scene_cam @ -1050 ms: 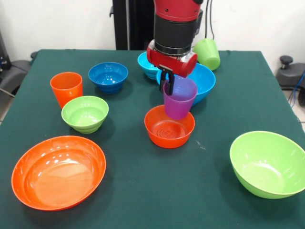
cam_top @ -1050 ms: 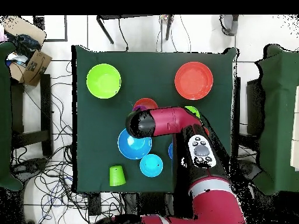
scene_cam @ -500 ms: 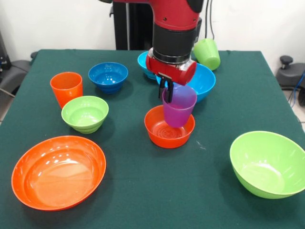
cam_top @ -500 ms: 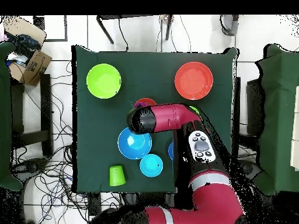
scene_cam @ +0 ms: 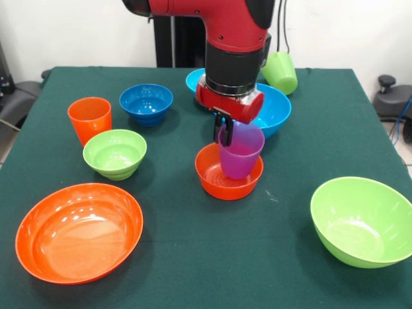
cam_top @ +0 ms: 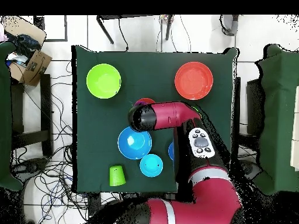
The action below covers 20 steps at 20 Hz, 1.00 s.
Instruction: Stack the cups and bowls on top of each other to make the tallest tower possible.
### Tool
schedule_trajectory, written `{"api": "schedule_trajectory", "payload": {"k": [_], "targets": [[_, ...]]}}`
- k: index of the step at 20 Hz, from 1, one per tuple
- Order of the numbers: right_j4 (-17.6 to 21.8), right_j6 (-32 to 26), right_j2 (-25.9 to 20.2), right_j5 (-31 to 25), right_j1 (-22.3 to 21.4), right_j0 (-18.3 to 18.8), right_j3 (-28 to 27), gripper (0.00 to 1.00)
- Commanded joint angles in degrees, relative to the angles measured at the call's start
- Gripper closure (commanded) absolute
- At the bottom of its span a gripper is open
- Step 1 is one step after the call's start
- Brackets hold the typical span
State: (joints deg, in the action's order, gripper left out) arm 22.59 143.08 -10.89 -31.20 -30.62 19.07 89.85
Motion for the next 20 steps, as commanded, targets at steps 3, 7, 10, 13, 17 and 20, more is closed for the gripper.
{"api": "schedule_trajectory", "payload": {"k": [3, 7, 10, 13, 17, 20], "targets": [[3.3, -7.4, -2.7, -2.7, 2.6, -1.0, -4.9, 1.00], [4.0, -7.4, -2.3, -1.6, 3.0, -0.9, -4.7, 1.00], [4.3, -7.5, -2.1, -0.8, 2.6, -0.7, -3.6, 1.00], [4.5, -7.3, -1.9, -0.2, 2.3, -0.6, -2.6, 1.00], [5.0, -9.6, -2.6, -1.7, 2.0, -0.2, -2.3, 0.00], [5.1, -9.5, -2.3, -1.9, 1.4, -0.4, -1.6, 0.00]]}}
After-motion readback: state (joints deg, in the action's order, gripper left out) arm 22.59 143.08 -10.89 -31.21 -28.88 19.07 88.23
